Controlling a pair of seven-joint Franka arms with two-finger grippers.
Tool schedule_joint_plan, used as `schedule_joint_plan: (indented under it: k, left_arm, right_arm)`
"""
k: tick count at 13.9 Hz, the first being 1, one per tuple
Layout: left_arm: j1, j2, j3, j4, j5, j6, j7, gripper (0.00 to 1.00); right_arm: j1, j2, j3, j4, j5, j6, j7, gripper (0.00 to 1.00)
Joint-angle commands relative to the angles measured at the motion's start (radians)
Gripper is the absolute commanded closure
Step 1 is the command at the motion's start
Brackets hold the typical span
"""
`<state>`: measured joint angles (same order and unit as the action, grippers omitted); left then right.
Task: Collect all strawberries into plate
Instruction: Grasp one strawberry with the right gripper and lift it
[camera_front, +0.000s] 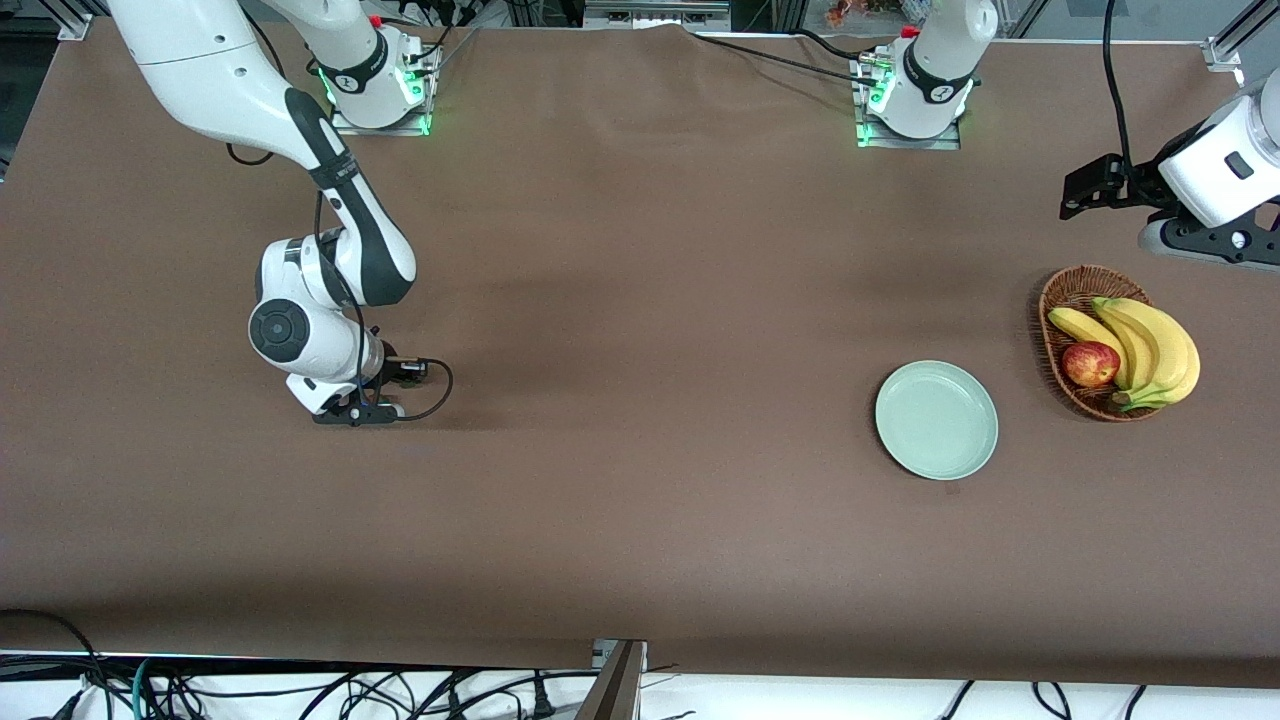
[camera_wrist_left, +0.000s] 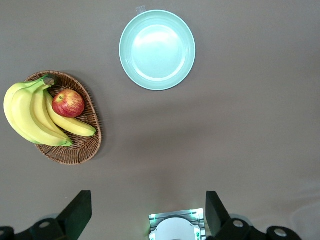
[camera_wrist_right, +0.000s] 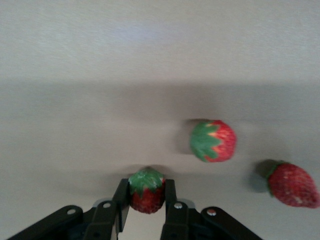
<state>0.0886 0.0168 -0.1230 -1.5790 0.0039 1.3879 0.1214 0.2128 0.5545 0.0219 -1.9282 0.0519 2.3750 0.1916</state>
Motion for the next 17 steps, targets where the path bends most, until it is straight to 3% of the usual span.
schedule_joint_plan:
  k: [1, 7, 12, 16, 17]
  left_arm:
    - [-0.007, -0.003, -0.01, 0.01, 0.019, -0.018, -0.005, 0.0]
    - [-0.006, -0.003, -0.012, 0.008, 0.019, -0.018, -0.005, 0.0]
    - [-0.006, -0.003, -0.012, 0.008, 0.019, -0.02, -0.005, 0.0]
    - [-0.006, -0.004, -0.014, 0.01, 0.019, -0.02, -0.005, 0.0]
    - [-0.007, -0.003, -0.018, 0.01, 0.019, -0.02, -0.003, 0.0]
  right_arm:
    - [0.106, -0.025, 0.0, 0.046, 0.009, 0.006, 0.162, 0.92]
    - [0.387, 0.154, 0.0, 0.346, 0.016, 0.004, 0.668, 0.92]
    - [0.53, 0.316, 0.0, 0.566, 0.017, 0.035, 0.902, 0.92]
    - [0.553, 0.386, 0.042, 0.611, 0.019, 0.142, 0.974, 0.89]
    - [0.553, 0.401, 0.053, 0.612, 0.019, 0.171, 0.971, 0.82]
